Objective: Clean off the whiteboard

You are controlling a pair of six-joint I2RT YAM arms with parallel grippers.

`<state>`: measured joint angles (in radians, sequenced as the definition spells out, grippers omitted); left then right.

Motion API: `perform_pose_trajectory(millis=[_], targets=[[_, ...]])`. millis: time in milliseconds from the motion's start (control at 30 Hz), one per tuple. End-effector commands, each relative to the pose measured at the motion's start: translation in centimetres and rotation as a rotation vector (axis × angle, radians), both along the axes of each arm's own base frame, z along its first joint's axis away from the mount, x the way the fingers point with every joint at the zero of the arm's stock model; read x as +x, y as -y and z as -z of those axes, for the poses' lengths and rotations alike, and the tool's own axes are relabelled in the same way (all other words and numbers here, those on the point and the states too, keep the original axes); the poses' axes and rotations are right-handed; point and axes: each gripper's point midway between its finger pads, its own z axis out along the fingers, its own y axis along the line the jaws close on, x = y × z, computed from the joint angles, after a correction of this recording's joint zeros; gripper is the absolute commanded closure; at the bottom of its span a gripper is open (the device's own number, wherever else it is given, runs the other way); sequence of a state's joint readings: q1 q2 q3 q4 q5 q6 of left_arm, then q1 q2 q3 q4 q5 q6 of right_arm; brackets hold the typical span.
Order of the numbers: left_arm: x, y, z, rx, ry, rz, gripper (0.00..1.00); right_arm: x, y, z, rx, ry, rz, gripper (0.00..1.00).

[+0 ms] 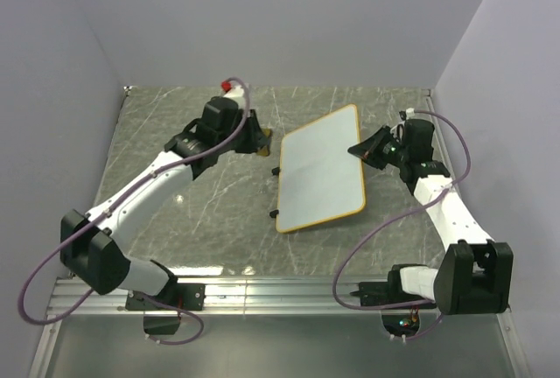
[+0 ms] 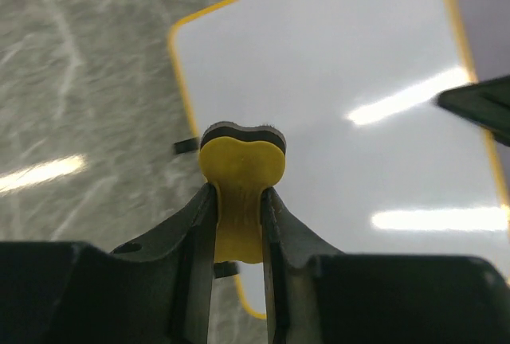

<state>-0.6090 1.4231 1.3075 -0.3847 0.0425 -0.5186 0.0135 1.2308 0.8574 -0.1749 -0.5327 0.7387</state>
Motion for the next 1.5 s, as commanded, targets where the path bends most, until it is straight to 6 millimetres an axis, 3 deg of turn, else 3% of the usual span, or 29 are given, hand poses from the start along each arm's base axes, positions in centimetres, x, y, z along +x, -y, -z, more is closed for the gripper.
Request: perform_pose_trajectory(millis=[0,100,200,333,533,600,633,833,867,967,1000,1100,1133,1200,1233,1300,1333,1400,1467], targets=[[-0.8,-4.8,5.5,0.118,-0.108,-0.070,1.00,-1.0,-0.6,-1.4,0.019,0.042,-0.011,1.00],[-0.6,-9.0,8.8,0.144,-0.166,-0.155,1.00,-1.9,-0.6,-2.1,0.018,0.064,-0.010,1.00],[-1.0,-11.1,11.9,0.158,-0.233,-0.178,1.00,-2.5,-0.5,-2.4,0.018,0.083,0.000,1.00],[-1.1,-12.8,15.7,0.192,-0.314,-0.197,1.00,-3.5,-0.7,-2.1,0.015,0.090,-0.002,1.00],[-0.3,-13.9,18.6,0.260,-0.383,-0.246,1.00,-4.5,-1.5,-1.3,0.013,0.093,-0.024,1.00],[-0.3,-14.6,19.4,0.294,-0.412,-0.277,0.90,-4.9,-2.0,-1.0,0.015,0.089,-0.035,1.00],[-0.3,-14.6,20.0,0.304,-0.428,-0.276,0.78,-5.1,-2.0,-1.0,0.015,0.091,-0.034,1.00],[-0.5,-16.0,21.3,0.368,-0.458,-0.335,0.56,-5.8,-1.9,-0.7,-0.003,0.096,-0.037,0.96],[-0.5,-16.0,21.3,0.369,-0.457,-0.333,0.54,-5.8,-1.9,-0.9,-0.005,0.100,-0.036,0.93],[-0.6,-16.1,21.4,0.374,-0.462,-0.335,0.44,-5.7,-1.6,-1.8,-0.027,0.121,-0.030,0.65],[-0.5,-16.1,21.2,0.374,-0.457,-0.335,0.38,-5.7,-1.5,-1.9,-0.033,0.123,-0.027,0.45],[-0.3,-16.0,20.3,0.364,-0.443,-0.341,0.29,-5.6,-1.0,-3.3,-0.066,0.154,-0.014,0.03],[0.0,-16.1,19.7,0.366,-0.432,-0.349,0.16,-5.9,-0.7,-3.5,-0.081,0.148,-0.005,0.02],[0.3,-16.2,18.9,0.362,-0.422,-0.362,0.03,-5.8,-0.2,-5.3,-0.123,0.193,0.003,0.01],[0.8,-16.2,17.7,0.353,-0.398,-0.375,0.01,-6.1,0.6,-5.4,-0.161,0.179,0.032,0.00],[1.2,-16.2,16.2,0.335,-0.371,-0.396,0.01,-6.5,1.7,-8.5,-0.228,0.260,0.059,0.00],[1.6,-16.1,14.6,0.311,-0.333,-0.402,0.01,-6.9,2.7,-8.8,-0.272,0.256,0.096,0.00],[1.9,-16.0,11.9,0.271,-0.277,-0.422,0.00,-7.9,4.3,-11.6,-0.331,0.335,0.162,0.00],[2.0,-16.0,10.2,0.244,-0.235,-0.423,0.01,-8.8,6.5,-11.8,-0.382,0.319,0.269,0.00]])
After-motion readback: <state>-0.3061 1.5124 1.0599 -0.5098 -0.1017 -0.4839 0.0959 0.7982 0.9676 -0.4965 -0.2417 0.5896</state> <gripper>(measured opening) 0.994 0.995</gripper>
